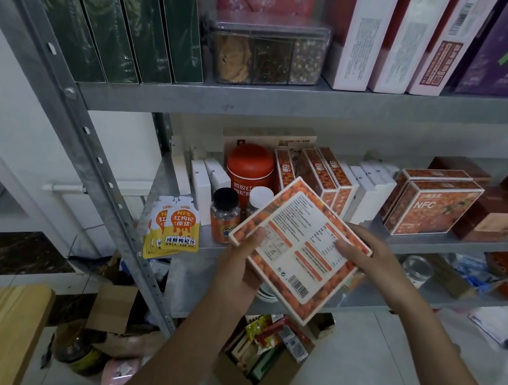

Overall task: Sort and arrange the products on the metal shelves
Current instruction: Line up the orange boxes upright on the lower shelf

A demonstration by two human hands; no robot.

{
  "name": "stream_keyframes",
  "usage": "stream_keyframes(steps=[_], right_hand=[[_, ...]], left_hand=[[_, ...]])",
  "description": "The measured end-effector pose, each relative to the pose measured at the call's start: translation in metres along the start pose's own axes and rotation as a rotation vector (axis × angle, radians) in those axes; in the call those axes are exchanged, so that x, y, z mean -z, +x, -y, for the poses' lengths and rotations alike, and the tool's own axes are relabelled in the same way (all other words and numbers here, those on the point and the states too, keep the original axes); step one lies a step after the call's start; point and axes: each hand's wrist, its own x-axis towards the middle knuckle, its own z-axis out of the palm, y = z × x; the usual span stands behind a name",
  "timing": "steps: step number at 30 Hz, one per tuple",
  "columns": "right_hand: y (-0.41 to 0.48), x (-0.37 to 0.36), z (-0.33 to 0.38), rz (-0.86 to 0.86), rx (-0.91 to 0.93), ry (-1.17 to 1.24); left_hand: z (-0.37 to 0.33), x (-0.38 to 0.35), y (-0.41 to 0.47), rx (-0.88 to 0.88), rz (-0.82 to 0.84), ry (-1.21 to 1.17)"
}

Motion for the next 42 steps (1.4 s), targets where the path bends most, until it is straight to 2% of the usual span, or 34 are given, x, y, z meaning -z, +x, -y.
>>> stream_keyframes(steps=[2, 4, 6, 8, 10, 11, 12, 14, 15, 17, 23, 27, 33, 37, 40, 42], right_hand=[[-0.004, 0.001, -0.003, -0.059, 0.007, 0.041], [-0.006, -0.003, -0.004, -0.142, 0.036, 0.052], [-0.009, -0.007, -0.002, -0.206, 0.077, 0.073], [-0.011, -0.009, 0.0, -0.265, 0.102, 0.103], [-0.013, -0.009, 0.002, -0.323, 0.113, 0.132], [-0.013, -0.008, 0.003, -0.352, 0.119, 0.154], [-0.012, -0.007, 0.004, -0.379, 0.119, 0.182], [-0.012, -0.006, 0.007, -0.429, 0.105, 0.227], [-0.01, -0.006, 0.008, -0.448, 0.097, 0.236], [-0.008, -0.006, 0.008, -0.472, 0.08, 0.243], [-0.011, -0.009, 0.011, -0.479, 0.043, 0.25], [-0.017, -0.007, 0.021, -0.435, 0.025, 0.196], [-0.035, 0.015, 0.022, -0.475, 0.018, 0.016], [-0.038, 0.036, 0.015, -0.35, 0.186, -0.152], [-0.03, 0.046, 0.012, -0.255, 0.353, -0.374], [-0.027, 0.051, 0.012, -0.204, 0.4, -0.378]], left_hand=[[0.002, 0.0, 0.001, 0.057, -0.023, -0.009], [0.002, -0.001, 0.002, 0.035, -0.017, 0.052], [-0.002, -0.005, 0.004, -0.064, -0.044, 0.266], [-0.004, -0.007, 0.008, -0.275, -0.118, 0.657], [-0.004, 0.001, 0.011, -0.632, -0.209, 1.086], [-0.004, 0.006, 0.01, -0.843, -0.196, 1.258], [-0.002, 0.01, 0.009, -1.031, -0.107, 1.397], [0.005, 0.017, 0.007, -1.321, 0.191, 1.631], [0.009, 0.018, 0.005, -1.438, 0.32, 1.732], [0.02, 0.018, 0.005, -1.574, 0.441, 1.864], [0.026, 0.004, 0.008, -1.626, 0.264, 1.767], [0.02, -0.001, 0.011, -1.717, 0.287, 1.775], [0.009, -0.014, 0.007, -1.696, 0.319, 1.651], [0.005, -0.021, 0.002, -1.541, 0.4, 1.521], [0.002, -0.028, 0.0, -1.4, 0.458, 1.431], [0.001, -0.034, -0.002, -1.247, 0.494, 1.302]])
